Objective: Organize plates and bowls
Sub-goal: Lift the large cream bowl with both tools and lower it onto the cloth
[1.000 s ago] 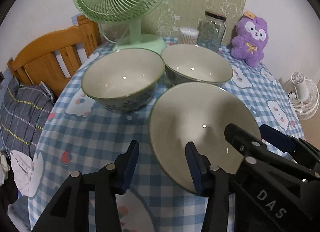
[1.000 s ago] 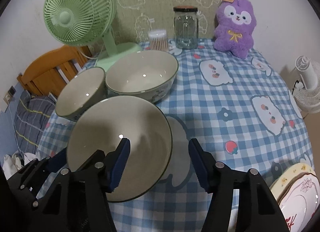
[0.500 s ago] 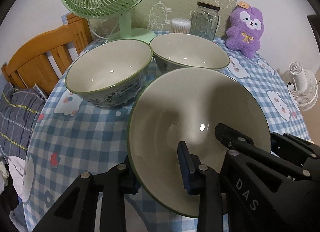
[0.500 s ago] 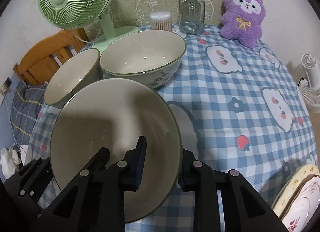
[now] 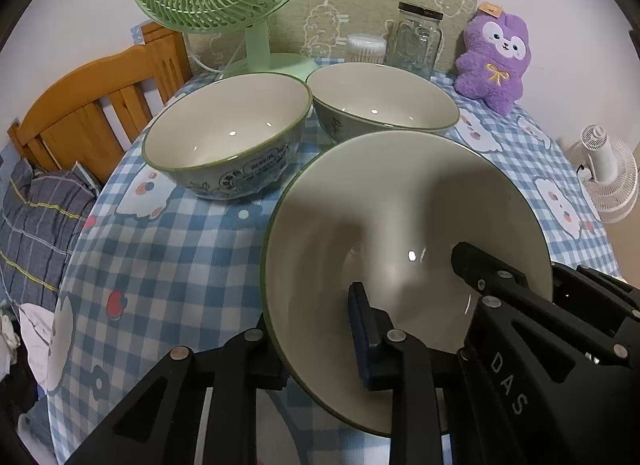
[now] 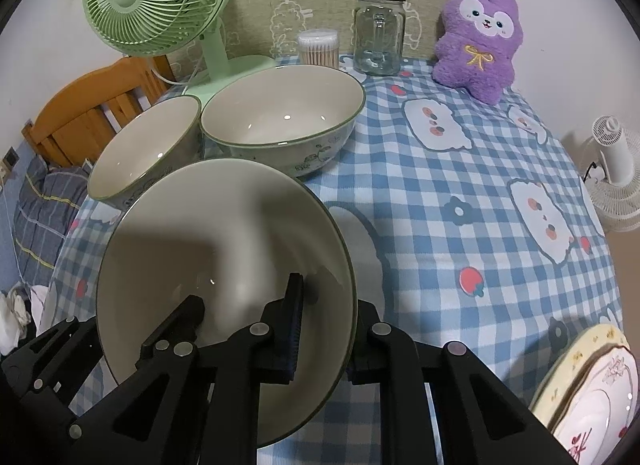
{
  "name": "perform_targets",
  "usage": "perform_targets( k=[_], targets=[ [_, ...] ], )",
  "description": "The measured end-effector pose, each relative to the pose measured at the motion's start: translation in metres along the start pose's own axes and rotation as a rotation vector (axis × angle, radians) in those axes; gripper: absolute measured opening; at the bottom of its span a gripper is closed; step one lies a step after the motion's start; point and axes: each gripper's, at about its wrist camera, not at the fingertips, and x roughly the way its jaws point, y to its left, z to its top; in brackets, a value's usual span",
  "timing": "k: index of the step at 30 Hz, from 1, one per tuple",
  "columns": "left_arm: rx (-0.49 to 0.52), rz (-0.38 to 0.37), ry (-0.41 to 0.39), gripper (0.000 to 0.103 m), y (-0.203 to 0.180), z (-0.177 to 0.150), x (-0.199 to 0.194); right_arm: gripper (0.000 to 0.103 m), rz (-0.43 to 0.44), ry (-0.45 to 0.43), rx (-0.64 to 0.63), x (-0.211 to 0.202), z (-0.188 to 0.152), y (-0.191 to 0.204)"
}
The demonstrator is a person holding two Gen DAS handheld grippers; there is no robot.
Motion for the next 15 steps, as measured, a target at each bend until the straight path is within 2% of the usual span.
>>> perform_targets(
  k=[15],
  targets=[
    [0.019,0.011,-0.003,0.023,-0.009,-0.038,-0.034,0.020,0.024,-0.007,0.011,-0.036,-0.044,-0.004]
  ],
)
